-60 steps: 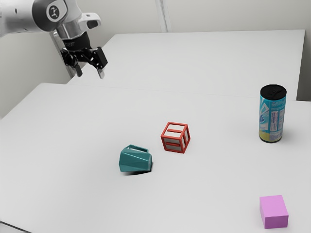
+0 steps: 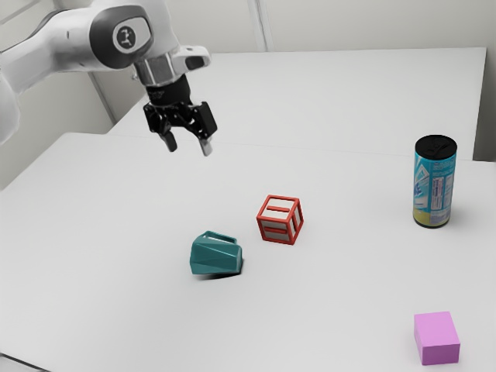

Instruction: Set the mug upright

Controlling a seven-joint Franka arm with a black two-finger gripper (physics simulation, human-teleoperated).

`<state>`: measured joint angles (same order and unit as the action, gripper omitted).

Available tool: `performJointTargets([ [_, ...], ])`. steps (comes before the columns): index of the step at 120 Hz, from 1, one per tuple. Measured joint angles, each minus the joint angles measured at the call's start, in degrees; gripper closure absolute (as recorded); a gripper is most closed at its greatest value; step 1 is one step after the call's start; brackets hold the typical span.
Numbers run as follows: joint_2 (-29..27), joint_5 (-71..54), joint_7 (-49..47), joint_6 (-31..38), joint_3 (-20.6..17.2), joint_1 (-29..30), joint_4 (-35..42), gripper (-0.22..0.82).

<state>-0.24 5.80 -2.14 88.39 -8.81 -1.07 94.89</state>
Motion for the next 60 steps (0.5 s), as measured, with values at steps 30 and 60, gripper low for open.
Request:
performJointTargets([
  [30, -6.34, 9.31, 1.34, 6.74, -0.14, 7.35, 16.2, 0.0],
  [60, -9.67, 17.21, 7.06, 18.02, 0.17, 9.45, 28.48, 0.0],
])
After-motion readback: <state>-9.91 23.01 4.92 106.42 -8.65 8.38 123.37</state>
